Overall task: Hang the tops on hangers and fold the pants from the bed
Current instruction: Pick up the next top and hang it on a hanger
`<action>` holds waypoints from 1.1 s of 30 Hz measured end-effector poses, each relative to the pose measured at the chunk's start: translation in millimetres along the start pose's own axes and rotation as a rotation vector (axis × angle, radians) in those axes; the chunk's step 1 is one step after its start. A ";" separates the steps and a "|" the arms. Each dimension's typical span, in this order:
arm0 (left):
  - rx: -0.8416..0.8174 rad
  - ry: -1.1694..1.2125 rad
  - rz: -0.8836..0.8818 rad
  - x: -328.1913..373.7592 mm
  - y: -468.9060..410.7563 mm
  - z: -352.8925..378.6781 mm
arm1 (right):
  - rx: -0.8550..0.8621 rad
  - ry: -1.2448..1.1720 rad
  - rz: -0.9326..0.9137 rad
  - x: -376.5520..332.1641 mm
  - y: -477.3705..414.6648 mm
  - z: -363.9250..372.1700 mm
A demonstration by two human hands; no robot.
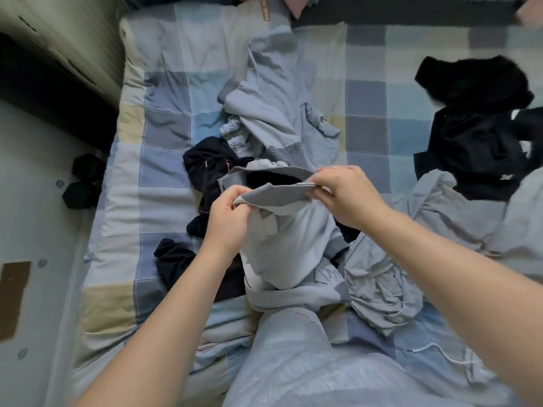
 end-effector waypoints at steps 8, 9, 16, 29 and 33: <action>-0.231 -0.204 0.151 22.1 64.3 137.0 | 0.193 -0.389 0.274 78.5 173.9 -57.7; -0.275 -0.228 0.184 23.4 79.1 159.2 | 0.238 -0.408 0.286 88.7 198.9 -63.5; -0.191 -0.282 0.312 4.7 212.5 265.4 | 0.496 -0.647 0.251 135.7 361.1 -98.5; -0.316 0.079 -0.325 46.4 389.3 310.4 | 0.250 -0.676 0.118 99.4 480.8 -191.4; -0.268 0.069 -0.266 58.0 383.8 297.1 | 0.217 -0.617 0.059 67.7 471.4 -198.4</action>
Point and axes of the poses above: each hand's wrist, its own y-axis away from the middle knuckle, its own z-axis out of the palm, x = y × z, the point moved 6 cm from there along -y, towards the middle knuckle, and after that the axes turned 15 degrees about y, right-handed, at the moved point
